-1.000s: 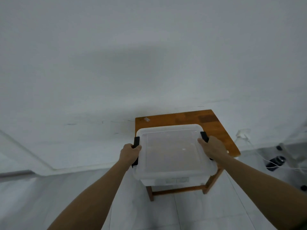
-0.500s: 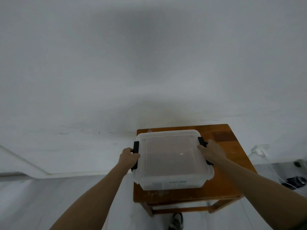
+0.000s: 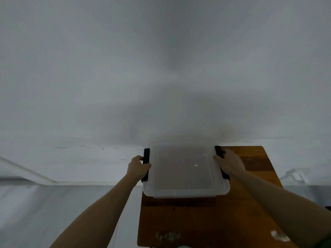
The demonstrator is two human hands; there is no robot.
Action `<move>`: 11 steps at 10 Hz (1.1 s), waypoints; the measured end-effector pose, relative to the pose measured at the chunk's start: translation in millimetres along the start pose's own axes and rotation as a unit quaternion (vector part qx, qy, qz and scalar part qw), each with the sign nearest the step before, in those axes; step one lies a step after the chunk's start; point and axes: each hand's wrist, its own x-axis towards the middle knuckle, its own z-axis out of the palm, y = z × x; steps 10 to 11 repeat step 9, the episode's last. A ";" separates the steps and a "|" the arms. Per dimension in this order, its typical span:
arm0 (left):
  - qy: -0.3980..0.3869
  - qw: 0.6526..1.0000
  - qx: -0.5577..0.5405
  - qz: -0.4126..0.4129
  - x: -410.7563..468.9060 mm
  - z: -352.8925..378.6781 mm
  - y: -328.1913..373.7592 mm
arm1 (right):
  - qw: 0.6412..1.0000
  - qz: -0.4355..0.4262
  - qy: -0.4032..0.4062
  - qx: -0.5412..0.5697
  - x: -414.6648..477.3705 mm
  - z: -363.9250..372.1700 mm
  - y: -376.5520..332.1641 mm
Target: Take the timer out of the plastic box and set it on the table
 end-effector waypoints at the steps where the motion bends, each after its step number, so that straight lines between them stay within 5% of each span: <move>1: -0.002 1.000 0.006 0.005 11.0 -1.2 2.1 | 1.000 0.005 -0.002 0.005 7.1 4.1 1.0; 6: -0.027 0.997 0.052 0.053 38.3 -13.3 13.7 | 1.000 0.018 0.009 0.002 23.3 8.1 -15.5; 8: 0.005 0.974 0.173 0.144 34.8 -9.9 14.6 | 0.998 0.021 0.001 -0.062 10.0 -8.2 -28.5; 9: 0.024 0.953 0.237 0.186 31.8 -7.2 21.4 | 0.995 -0.050 0.072 -0.054 -2.6 -35.2 -54.3; 11: 0.024 0.953 0.237 0.186 31.8 -7.2 21.4 | 0.995 -0.050 0.072 -0.054 -2.6 -35.2 -54.3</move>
